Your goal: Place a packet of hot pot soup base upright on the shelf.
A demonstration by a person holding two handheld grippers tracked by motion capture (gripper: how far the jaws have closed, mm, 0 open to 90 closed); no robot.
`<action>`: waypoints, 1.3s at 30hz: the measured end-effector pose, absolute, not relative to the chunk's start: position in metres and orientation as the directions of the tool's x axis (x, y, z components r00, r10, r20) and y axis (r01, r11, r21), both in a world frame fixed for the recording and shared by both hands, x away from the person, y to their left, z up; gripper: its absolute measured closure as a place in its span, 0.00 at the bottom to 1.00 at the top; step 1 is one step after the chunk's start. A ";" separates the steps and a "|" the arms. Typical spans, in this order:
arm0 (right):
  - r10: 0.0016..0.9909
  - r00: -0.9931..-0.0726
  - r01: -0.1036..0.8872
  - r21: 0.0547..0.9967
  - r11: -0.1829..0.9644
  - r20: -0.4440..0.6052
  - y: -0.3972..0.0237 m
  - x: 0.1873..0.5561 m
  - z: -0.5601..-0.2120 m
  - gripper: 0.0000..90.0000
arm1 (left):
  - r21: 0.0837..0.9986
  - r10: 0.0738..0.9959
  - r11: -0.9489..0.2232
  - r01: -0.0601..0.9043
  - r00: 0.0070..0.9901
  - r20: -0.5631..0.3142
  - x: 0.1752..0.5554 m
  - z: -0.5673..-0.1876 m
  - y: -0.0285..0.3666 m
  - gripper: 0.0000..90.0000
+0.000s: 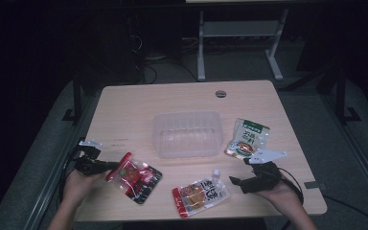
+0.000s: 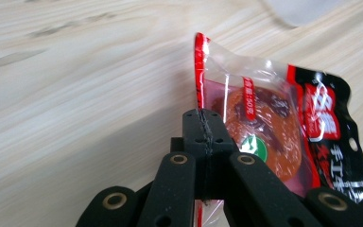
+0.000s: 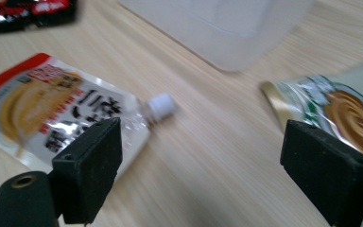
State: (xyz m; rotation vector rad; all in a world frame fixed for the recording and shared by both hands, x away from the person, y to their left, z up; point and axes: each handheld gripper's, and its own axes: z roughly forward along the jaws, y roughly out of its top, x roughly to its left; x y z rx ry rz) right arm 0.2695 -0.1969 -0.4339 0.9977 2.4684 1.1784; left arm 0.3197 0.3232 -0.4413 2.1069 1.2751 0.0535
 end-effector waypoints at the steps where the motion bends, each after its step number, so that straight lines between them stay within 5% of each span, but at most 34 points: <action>1: 0.656 -0.751 0.475 0.755 0.452 0.079 -0.193 0.270 -0.434 0.15 | 0.558 0.798 -0.313 0.768 0.532 -0.284 0.320 -0.442 0.318 1.00; 6: 0.615 -0.782 0.468 0.751 0.466 0.105 -0.169 0.271 -0.431 0.15 | 0.545 0.801 -0.351 0.761 0.546 -0.247 0.320 -0.445 0.303 1.00; 19: 0.589 -0.801 0.454 0.749 0.482 0.107 -0.158 0.271 -0.432 0.15 | 0.534 0.772 -0.320 0.783 0.542 -0.332 0.281 -0.445 0.299 1.00; 25: 0.578 -0.809 0.452 0.742 0.495 0.106 -0.151 0.269 -0.432 0.15 | 0.577 0.799 -0.369 0.729 0.566 -0.204 0.279 -0.438 0.289 0.74; 30: 0.578 -0.809 0.450 0.742 0.496 0.104 -0.152 0.269 -0.433 0.15 | 0.606 0.703 -0.450 0.656 0.678 -0.212 0.268 -0.421 0.276 1.00; 34: 0.582 -0.807 0.453 0.742 0.495 0.104 -0.153 0.269 -0.433 0.15 | 0.544 0.644 -0.544 0.638 0.734 -0.216 0.258 -0.432 0.256 1.00; 39: 0.582 -0.806 0.453 0.742 0.494 0.105 -0.153 0.268 -0.433 0.15 | 0.571 0.633 -0.511 0.643 0.731 -0.257 0.263 -0.436 0.246 1.00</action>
